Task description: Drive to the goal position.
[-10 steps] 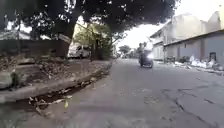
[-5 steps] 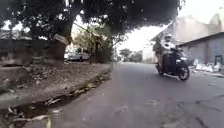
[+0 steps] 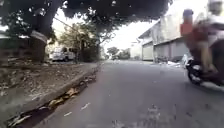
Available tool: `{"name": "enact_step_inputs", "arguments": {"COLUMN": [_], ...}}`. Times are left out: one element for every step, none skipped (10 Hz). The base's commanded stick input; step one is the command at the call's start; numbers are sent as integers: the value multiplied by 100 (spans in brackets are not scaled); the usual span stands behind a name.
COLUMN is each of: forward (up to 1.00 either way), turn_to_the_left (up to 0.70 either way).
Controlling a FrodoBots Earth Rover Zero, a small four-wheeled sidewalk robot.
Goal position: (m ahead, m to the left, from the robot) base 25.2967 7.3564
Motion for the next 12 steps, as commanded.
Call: {"name": "enact_step_inputs", "arguments": {"forward": [100, 100, 100, 100, 100, 100, 100, 100, 100, 100, 100, 100], "turn_to_the_left": [7, 7, 8, 8, 8, 8, 8, 8, 8, 8, 8, 8]}}
